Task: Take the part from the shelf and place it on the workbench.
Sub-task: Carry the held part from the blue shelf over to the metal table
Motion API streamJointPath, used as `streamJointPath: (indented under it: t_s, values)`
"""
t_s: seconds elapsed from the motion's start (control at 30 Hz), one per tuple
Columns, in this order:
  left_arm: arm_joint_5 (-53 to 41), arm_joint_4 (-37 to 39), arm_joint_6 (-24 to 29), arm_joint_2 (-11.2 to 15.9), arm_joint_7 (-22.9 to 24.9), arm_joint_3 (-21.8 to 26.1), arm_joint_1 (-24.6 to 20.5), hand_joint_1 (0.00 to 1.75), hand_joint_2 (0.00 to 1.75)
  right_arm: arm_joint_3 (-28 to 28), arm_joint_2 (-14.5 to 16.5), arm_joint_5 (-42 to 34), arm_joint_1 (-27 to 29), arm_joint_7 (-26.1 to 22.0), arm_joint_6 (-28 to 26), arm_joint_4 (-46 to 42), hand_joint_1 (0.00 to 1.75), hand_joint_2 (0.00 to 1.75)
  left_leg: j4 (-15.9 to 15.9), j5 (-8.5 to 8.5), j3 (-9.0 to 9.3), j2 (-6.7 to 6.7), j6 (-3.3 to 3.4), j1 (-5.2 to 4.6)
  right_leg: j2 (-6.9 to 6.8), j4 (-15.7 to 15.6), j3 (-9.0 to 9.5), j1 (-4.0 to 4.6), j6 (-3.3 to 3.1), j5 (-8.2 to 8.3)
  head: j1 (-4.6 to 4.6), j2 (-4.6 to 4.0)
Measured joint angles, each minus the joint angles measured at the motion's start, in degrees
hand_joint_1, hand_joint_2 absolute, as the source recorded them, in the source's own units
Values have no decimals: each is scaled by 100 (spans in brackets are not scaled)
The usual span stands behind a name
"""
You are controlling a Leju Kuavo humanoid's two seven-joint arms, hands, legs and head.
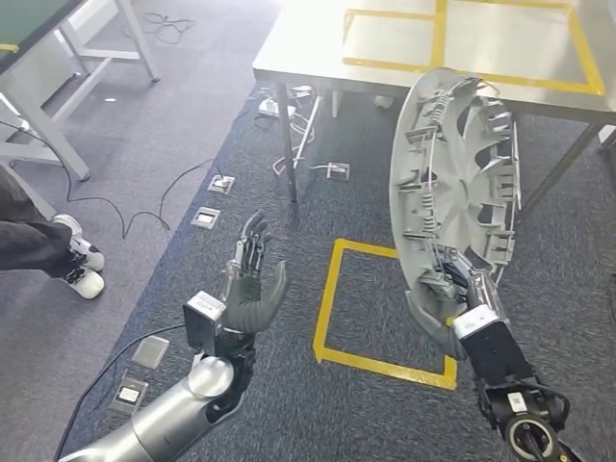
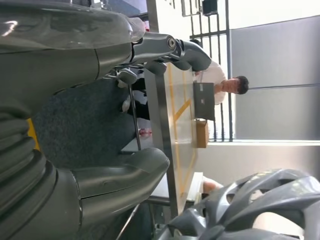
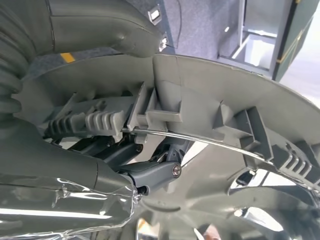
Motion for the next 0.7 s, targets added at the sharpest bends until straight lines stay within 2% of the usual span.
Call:
streamJointPath:
  t_s: [0.07,0.1,0.13,0.17,0.2,0.23,0.27,0.3,0.37,0.43,0.5,0.53,0.6,0.63,0.67,0.7]
  values:
    - [1,22,-2,-1,-1,-13,28,0,175,1,-3,0,6,-5,0,9,175,175,-2,-120,153,-15,-9,5,-2,597,-421,-12,44,-296,20,0]
    - [2,33,-2,-1,-1,-18,40,0,175,2,-3,0,15,-4,0,16,175,175,-2,-190,248,-28,-20,11,-4,648,-541,-19,74,-366,22,0]
    - [2,41,-3,-1,-1,-21,46,0,175,2,-4,-1,24,-3,0,25,175,175,-1,-261,348,-43,-34,19,-6,506,-585,-27,105,-309,28,0]
    - [2,45,-3,-2,-1,-23,48,0,175,2,-5,-1,33,-1,1,33,175,175,2,-338,451,-58,-54,28,-8,195,-565,-37,127,-93,40,0]
    - [2,47,-4,-3,-1,-26,49,0,175,1,-10,-2,38,1,1,39,175,175,6,-419,535,-69,-79,32,-9,-214,-520,-48,138,285,55,0]
    - [2,51,-6,-3,-1,-29,49,0,175,-1,-15,-2,41,-1,0,44,175,175,35,-496,612,-76,-107,31,-13,-573,-489,-50,126,647,74,0]
    - [3,56,-8,-2,-6,-33,46,0,175,1,-20,0,40,-3,0,47,175,175,53,-570,648,-84,-141,27,-15,-811,-447,-44,81,911,91,0]
    - [6,62,-13,-2,-8,-36,41,0,175,0,-24,0,39,-3,-2,47,175,175,67,-628,667,-88,-179,26,-13,-921,-426,-29,26,1056,97,-1]
    - [7,66,-31,-8,-15,-43,11,0,175,-1,-24,0,29,1,-4,39,175,175,91,-674,686,-96,-244,32,-11,-913,-361,4,-88,1006,94,-1]
    - [4,62,-46,-15,-20,-47,-30,0,175,-9,-27,0,20,7,-8,30,175,175,357,-581,558,-70,-298,42,-8,-965,-279,-9,-136,983,82,-1]
    - [2,64,-48,-15,-23,-48,-54,0,175,-16,-30,1,18,10,-15,30,175,175,913,-466,203,-27,-355,51,-6,-1030,-179,-35,-167,953,47,-1]
    - [2,69,-48,-12,-25,-48,-51,0,175,-16,-31,3,18,10,-19,32,175,175,1237,-501,-22,-14,-381,58,-7,-1060,-124,-39,-179,923,19,-1]
    - [4,89,-48,-3,-25,-53,-35,0,175,-11,-36,6,27,8,-19,43,175,175,1766,-839,-477,-4,-417,80,0,-1113,31,-43,-188,829,-28,-1]
    - [6,97,-48,1,-25,-57,-29,0,175,-9,-39,7,37,10,-16,51,175,175,1867,-1040,-649,-2,-421,89,8,-1130,124,-45,-187,765,-45,-1]
    - [6,103,-48,3,-25,-60,-27,0,175,-7,-41,7,46,15,-15,57,175,175,1812,-1158,-749,-1,-412,93,16,-1138,216,-46,-183,698,-61,-1]
    - [6,105,-48,5,-25,-62,-28,0,175,-7,-41,7,50,21,-16,60,175,175,1585,-1099,-778,-1,-388,93,23,-1139,308,-47,-176,627,-76,-1]
